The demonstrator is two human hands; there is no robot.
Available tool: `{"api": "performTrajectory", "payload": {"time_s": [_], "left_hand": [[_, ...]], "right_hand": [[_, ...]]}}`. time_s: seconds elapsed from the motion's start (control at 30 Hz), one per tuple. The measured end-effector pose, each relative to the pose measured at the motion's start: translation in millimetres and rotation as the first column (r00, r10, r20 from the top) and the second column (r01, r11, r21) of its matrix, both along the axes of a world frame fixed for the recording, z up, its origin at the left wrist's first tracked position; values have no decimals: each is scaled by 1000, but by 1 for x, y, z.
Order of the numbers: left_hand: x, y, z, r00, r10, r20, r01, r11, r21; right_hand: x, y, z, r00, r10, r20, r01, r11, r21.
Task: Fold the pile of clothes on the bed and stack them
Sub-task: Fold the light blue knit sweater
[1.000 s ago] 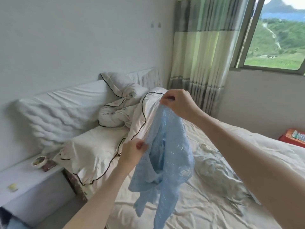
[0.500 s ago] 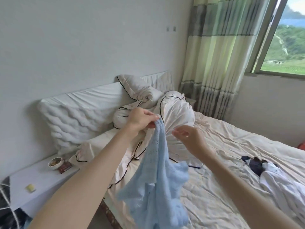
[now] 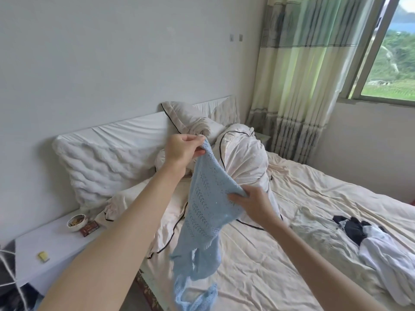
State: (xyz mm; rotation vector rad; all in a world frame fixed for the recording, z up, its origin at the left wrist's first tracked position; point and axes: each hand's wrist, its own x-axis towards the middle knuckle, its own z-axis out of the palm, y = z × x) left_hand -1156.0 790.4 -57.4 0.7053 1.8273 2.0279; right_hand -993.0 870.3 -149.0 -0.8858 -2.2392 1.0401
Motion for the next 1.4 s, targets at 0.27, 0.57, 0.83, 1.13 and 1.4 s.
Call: {"api": "performTrajectory", "payload": {"time_s": [0.27, 0.57, 0.83, 1.13, 1.4], "left_hand": [[6, -5, -44, 986, -90, -138, 73, 990, -121], [66, 4, -96, 889, -168, -425, -14, 919, -393], [42, 3, -62, 890, -250, -381, 123, 937, -326], [54, 28, 6, 715, -322, -621, 152, 938, -311], [70, 17, -1, 726, -306, -616, 214, 952, -220]], "right_hand": [[-23, 25, 60, 966, -96, -241, -40, 864, -503], [-25, 38, 88, 920, -212, -329, -63, 750, -659], [18, 68, 71, 949, -238, -207, 178, 946, -270], [30, 40, 70, 984, 136, -115, -105, 964, 243], [27, 31, 77, 967, 201, -157, -175, 971, 165]]}}
